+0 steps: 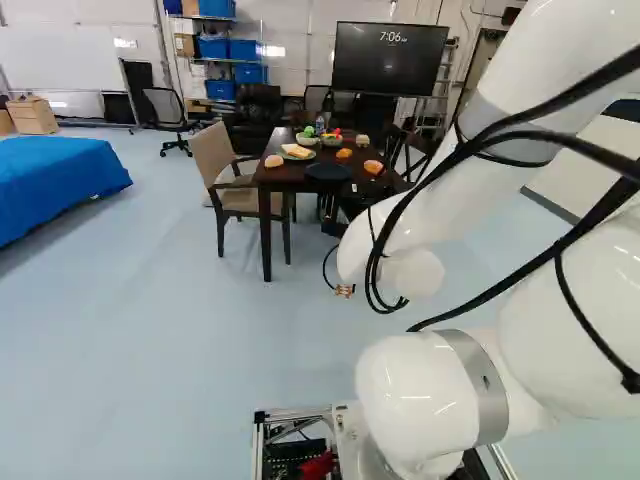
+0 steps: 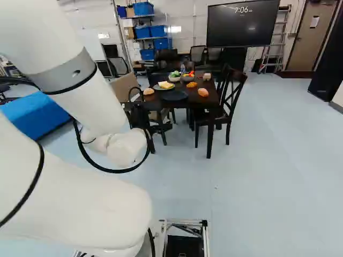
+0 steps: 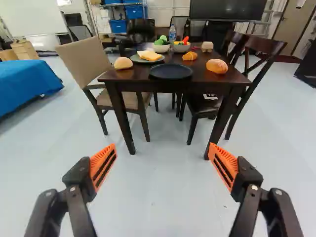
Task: Move the croissant to the empty plate
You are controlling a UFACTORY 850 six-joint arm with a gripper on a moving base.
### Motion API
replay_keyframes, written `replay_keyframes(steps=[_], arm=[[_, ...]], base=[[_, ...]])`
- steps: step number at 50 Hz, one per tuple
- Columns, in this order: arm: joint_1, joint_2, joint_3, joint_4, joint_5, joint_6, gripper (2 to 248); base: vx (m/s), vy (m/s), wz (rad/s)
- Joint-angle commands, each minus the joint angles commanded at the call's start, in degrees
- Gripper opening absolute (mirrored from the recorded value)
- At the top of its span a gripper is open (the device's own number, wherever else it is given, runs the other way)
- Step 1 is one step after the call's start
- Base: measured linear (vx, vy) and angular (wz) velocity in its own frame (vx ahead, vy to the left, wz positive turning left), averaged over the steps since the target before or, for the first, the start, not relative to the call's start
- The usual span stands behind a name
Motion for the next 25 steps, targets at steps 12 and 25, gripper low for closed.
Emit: replay_keyframes(steps=[12, 25], arm=[[0.0, 0.0, 0.0, 0.0, 0.0, 0.0, 247], [0.0, 0.0, 0.0, 0.0, 0.0, 0.0, 247]], base=[[0.247, 0.001, -0.032], [0.233, 0.002, -0.029]])
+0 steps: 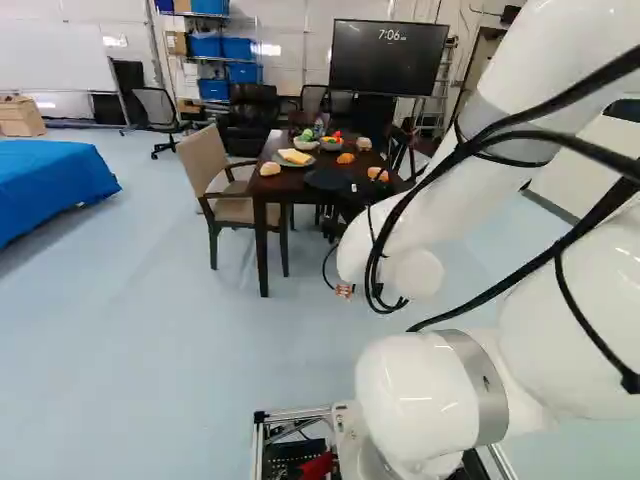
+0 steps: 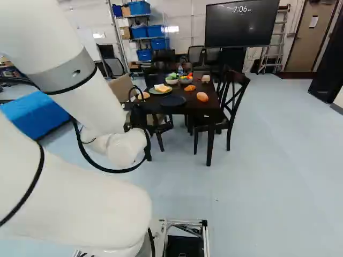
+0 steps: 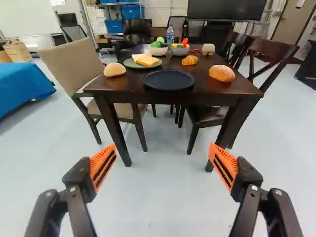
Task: Move the croissant to the empty plate
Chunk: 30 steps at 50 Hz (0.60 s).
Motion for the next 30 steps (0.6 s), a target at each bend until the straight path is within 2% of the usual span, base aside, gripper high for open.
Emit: replay_keyframes(steps=[30], arm=[[0.0, 0.0, 0.0, 0.0, 0.0, 0.0, 247]], base=[[0.174, 0.036, -0.021]])
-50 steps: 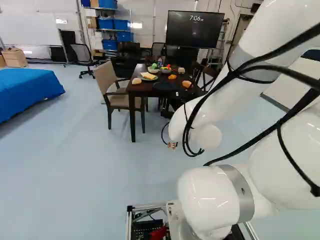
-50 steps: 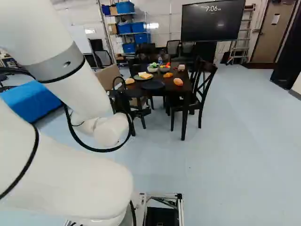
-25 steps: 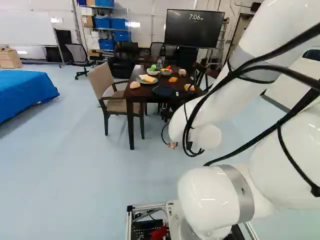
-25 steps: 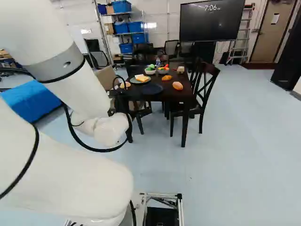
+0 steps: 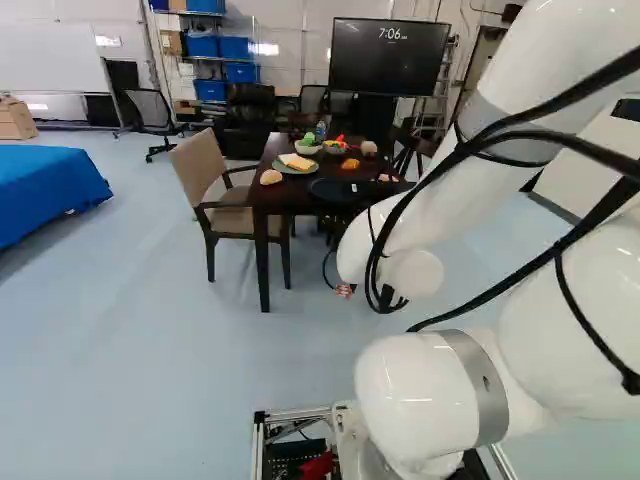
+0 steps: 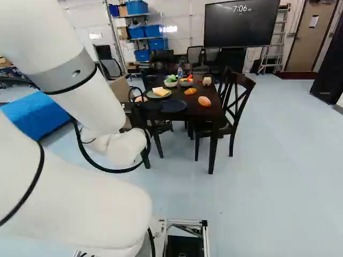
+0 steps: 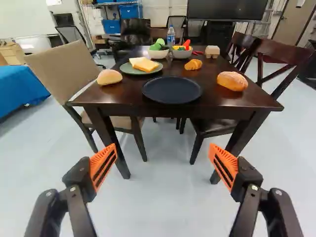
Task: Move the croissant to the empty plate
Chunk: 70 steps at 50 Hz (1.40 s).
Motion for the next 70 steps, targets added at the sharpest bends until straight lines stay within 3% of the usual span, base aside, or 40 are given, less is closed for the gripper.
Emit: replay_keyframes(steps=[35, 70], arm=[[0.0, 0.0, 0.0, 0.0, 0.0, 0.0, 247], [0.0, 0.0, 0.0, 0.0, 0.0, 0.0, 247]], base=[[0.195, -0.025, -0.223], [0.202, -0.003, -0.030]])
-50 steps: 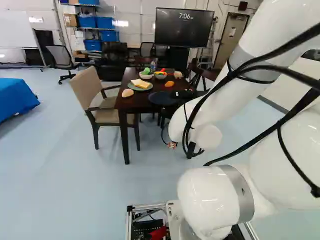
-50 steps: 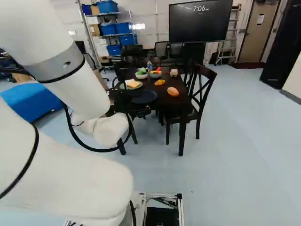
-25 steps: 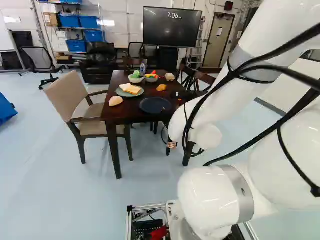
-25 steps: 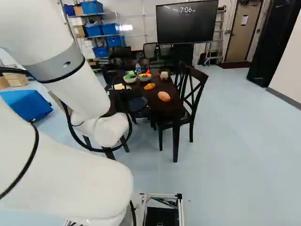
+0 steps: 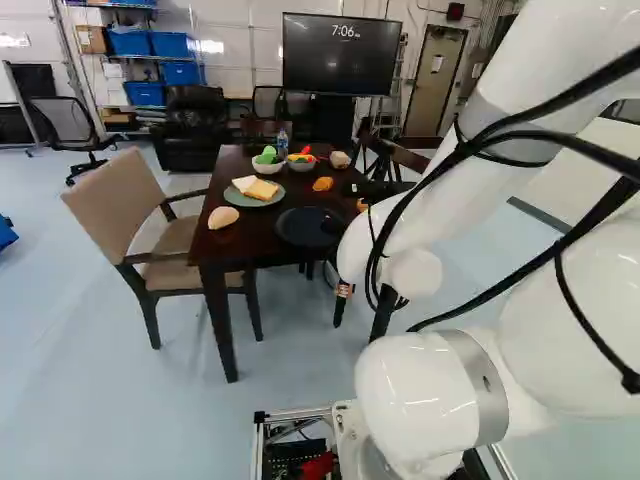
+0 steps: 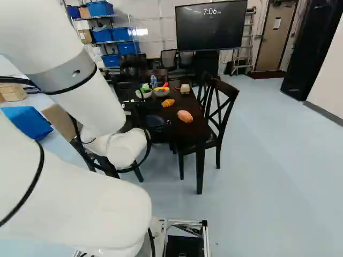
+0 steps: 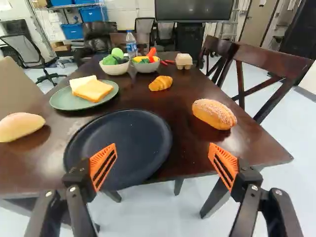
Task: Move the croissant to the empty plate
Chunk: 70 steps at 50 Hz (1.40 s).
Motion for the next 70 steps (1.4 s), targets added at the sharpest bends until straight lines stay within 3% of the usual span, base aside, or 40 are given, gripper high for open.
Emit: replay_keyframes(steps=[48, 70], arm=[[0.0, 0.0, 0.0, 0.0, 0.0, 0.0, 247], [0.0, -1.4, -1.2, 0.0, 0.0, 0.0, 247]], base=[[0.178, -0.002, -0.024], [0.034, -0.001, -0.006]])
